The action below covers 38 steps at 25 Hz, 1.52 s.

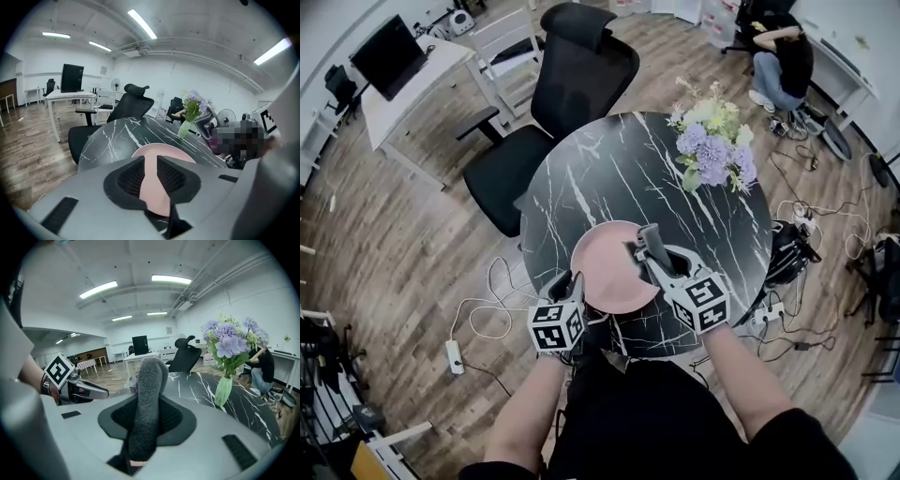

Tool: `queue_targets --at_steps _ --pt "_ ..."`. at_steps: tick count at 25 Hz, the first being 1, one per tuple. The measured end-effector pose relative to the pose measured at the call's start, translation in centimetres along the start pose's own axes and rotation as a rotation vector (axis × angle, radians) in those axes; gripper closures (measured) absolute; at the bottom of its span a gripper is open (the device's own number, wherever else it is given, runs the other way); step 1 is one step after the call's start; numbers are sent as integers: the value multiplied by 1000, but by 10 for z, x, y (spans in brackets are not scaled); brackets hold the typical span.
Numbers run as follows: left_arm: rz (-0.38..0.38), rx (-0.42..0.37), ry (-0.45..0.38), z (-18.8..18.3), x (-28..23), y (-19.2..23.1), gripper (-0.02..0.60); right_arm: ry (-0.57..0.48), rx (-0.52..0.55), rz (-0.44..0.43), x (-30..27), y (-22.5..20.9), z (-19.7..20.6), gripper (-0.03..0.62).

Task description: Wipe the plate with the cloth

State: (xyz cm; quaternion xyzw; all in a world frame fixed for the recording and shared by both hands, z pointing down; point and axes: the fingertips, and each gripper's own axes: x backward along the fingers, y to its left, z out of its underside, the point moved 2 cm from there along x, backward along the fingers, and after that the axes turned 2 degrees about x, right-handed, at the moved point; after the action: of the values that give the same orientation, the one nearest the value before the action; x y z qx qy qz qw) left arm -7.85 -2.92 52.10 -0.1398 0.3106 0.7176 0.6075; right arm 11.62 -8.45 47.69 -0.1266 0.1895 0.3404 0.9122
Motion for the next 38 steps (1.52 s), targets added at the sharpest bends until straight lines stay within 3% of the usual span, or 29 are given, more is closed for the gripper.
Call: queue_targets --at_steps 3,10,20,28,38 --pt "-7 -1 -48 -2 25 -13 549 -28 17 -37 12 13 -4 484" --pt "20 31 -143 -10 78 -36 561 -59 32 -111 27 45 -6 484" --pt "80 -20 -198 -4 124 -53 563 -70 15 -175 32 90 2 485" --pt "160 -13 -192 14 150 -48 563 -72 -7 -134 48 126 12 485" --pt "274 -75 -148 45 198 -47 563 -80 -27 -9 101 183 27 485"
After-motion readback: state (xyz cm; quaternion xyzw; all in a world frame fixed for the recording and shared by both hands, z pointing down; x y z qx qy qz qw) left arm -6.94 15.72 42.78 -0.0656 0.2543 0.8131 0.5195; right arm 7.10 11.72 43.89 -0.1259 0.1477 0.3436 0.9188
